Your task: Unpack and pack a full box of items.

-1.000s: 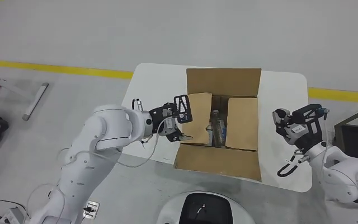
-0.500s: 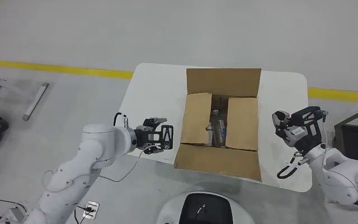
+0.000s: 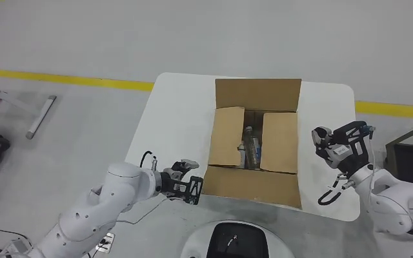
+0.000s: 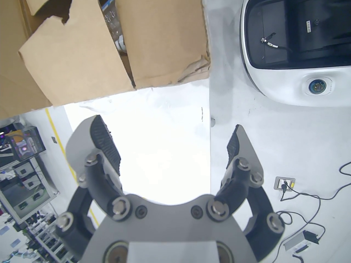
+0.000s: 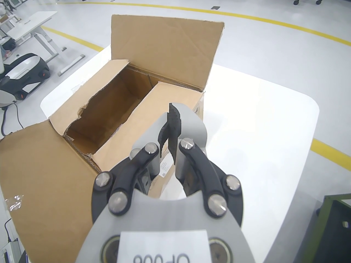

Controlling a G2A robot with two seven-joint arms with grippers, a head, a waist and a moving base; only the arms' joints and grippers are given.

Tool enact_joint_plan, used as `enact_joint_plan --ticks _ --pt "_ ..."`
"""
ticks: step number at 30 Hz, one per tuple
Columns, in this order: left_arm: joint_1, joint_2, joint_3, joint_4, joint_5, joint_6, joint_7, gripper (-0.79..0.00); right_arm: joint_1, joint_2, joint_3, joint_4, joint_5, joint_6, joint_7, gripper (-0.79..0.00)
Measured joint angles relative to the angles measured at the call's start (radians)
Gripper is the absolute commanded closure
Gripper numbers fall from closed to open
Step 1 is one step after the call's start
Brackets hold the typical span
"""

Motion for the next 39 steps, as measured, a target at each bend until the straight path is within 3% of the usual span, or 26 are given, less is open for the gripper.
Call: enact_joint_plan --ticks 1,4,6,11,13,19,39 --pt "-0.007 0.000 0.014 0.007 0.021 0.006 0.022 -0.622 -0.002 0.000 0.001 0.000 -0.001 0.000 0.000 0.000" --pt "-0.043 0.000 0.075 0.034 0.105 0.027 0.093 -0.486 -0.008 0.002 0.004 -0.004 -0.003 0.003 0.000 0.000" --pt "-0.077 -0.001 0.122 0.055 0.159 0.043 0.140 -0.446 -0.013 0.003 0.007 -0.008 -0.004 0.005 0.001 0.000" --pt "-0.157 -0.009 0.199 0.107 0.213 0.077 0.200 -0.209 -0.024 0.006 0.017 -0.015 -0.003 0.014 0.004 0.000" --pt "-0.176 -0.012 0.213 0.112 0.209 0.084 0.209 0.000 -0.027 0.006 0.019 -0.017 -0.001 0.016 0.003 0.000" --pt "-0.196 -0.017 0.209 0.093 0.145 0.072 0.222 0.000 -0.035 0.008 0.023 -0.022 0.002 0.022 0.001 0.000" --pt "-0.144 -0.016 0.090 0.090 -0.232 -0.016 0.233 0.000 -0.058 0.019 0.081 -0.051 0.053 0.026 -0.006 0.000"
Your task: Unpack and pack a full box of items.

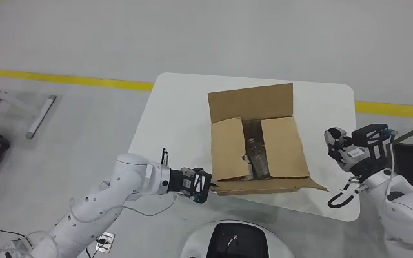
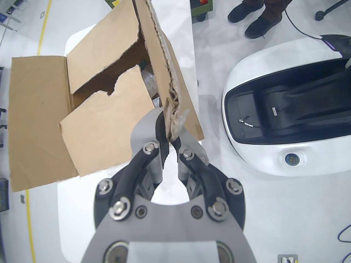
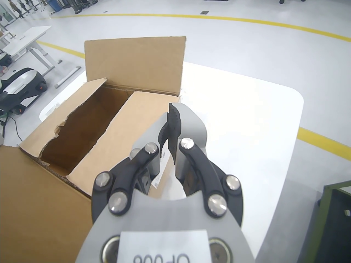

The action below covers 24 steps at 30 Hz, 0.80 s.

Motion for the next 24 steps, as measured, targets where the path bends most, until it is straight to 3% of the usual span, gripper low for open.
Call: enact_joint_plan --ticks 1,2,4,17,24 --pt "0.003 0.001 0.000 -0.003 0.001 0.000 -0.008 0.000 -0.001 0.001 0.002 0.000 0.001 0.000 0.000 0.000" --pt "0.005 0.002 0.001 -0.004 0.001 0.000 -0.014 -0.139 -0.003 0.001 0.003 -0.001 0.002 0.000 0.000 0.000" --pt "0.005 0.002 0.004 -0.001 -0.003 0.000 -0.031 -0.770 -0.005 0.002 0.004 -0.001 0.002 0.000 0.000 0.000" --pt "-0.101 -0.018 0.077 0.018 -0.140 0.099 -0.208 -0.785 -0.003 0.006 0.002 -0.003 0.004 -0.001 0.001 0.000" --pt "-0.200 -0.037 0.136 0.055 -0.254 0.216 -0.352 -0.785 -0.006 0.008 0.009 -0.001 0.006 0.003 -0.004 0.000"
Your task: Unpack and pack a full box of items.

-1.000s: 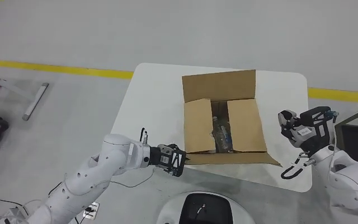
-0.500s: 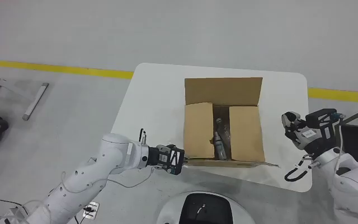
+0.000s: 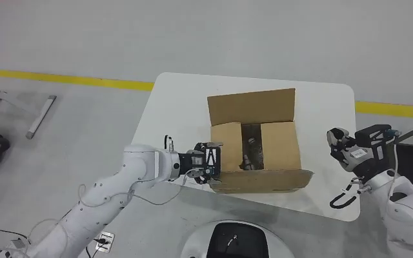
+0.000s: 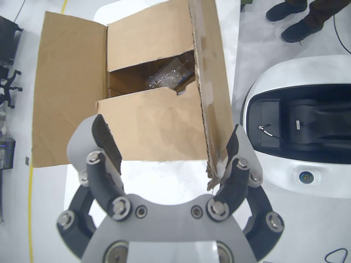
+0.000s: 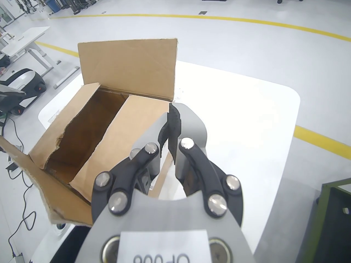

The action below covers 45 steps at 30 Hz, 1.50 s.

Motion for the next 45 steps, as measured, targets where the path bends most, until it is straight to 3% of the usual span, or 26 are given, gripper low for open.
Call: enact_joint_plan --ticks 11,20,28,33,41,43,44,45 --pt "-0.162 -0.036 0.133 0.087 -0.034 0.125 -0.137 -0.785 -0.010 0.004 0.002 -0.013 0.035 -0.022 -0.001 0.000" --pt "-0.201 -0.053 0.195 0.135 -0.003 0.160 -0.186 -0.785 -0.009 0.002 -0.076 -0.018 0.054 -0.097 0.025 0.000" --pt "-0.209 -0.057 0.183 0.144 -0.009 0.162 -0.196 -0.785 0.034 -0.010 -0.210 0.066 0.013 -0.113 0.053 0.000" --pt "-0.199 -0.051 0.149 0.097 0.014 0.130 -0.218 -0.785 0.066 -0.017 -0.253 0.136 -0.012 -0.097 0.041 0.000" --pt "-0.101 -0.032 0.024 -0.028 -0.038 0.133 -0.258 -0.785 0.095 -0.022 -0.280 0.175 -0.014 -0.090 0.032 0.000" --pt "-0.065 -0.027 -0.011 -0.060 -0.054 0.123 -0.270 -0.637 0.101 -0.024 -0.286 0.180 -0.015 -0.089 0.030 0.000" --pt "-0.049 -0.025 -0.025 -0.072 -0.058 0.121 -0.273 -0.354 0.104 -0.024 -0.287 0.181 -0.014 -0.088 0.028 0.000" --pt "-0.029 -0.022 -0.044 -0.087 -0.062 0.122 -0.273 -0.308 0.108 -0.025 -0.285 0.178 -0.008 -0.085 0.022 0.000"
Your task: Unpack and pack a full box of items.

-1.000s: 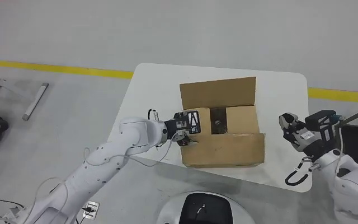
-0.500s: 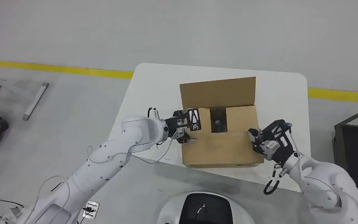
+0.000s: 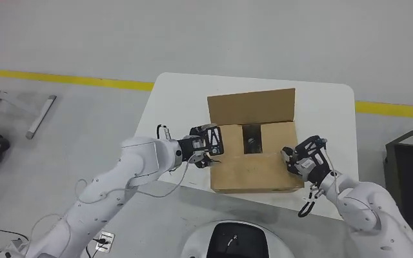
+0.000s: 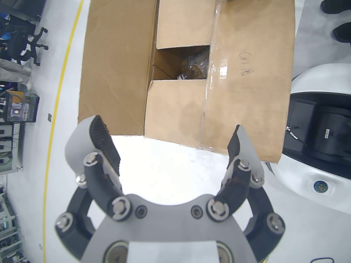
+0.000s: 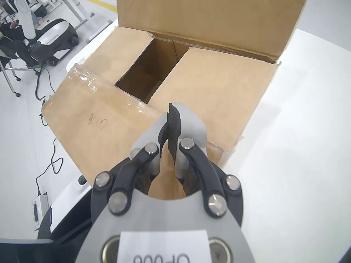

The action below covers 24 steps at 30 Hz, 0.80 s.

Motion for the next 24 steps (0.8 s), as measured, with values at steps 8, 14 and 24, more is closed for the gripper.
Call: enact_joint_plan --ticks 8,14,24 --pt "0.094 0.007 -0.109 -0.036 -0.012 0.044 0.053 0.000 0.038 0.008 0.103 -0.028 -0.004 0.068 -0.056 0.000" --pt "0.127 0.008 -0.166 -0.045 -0.035 0.070 0.066 0.000 0.135 0.009 0.151 0.091 -0.055 0.130 -0.077 0.000" --pt "0.160 0.009 -0.194 -0.050 -0.059 0.056 0.044 -0.785 0.371 -0.022 0.033 0.401 -0.089 0.094 -0.107 0.000"
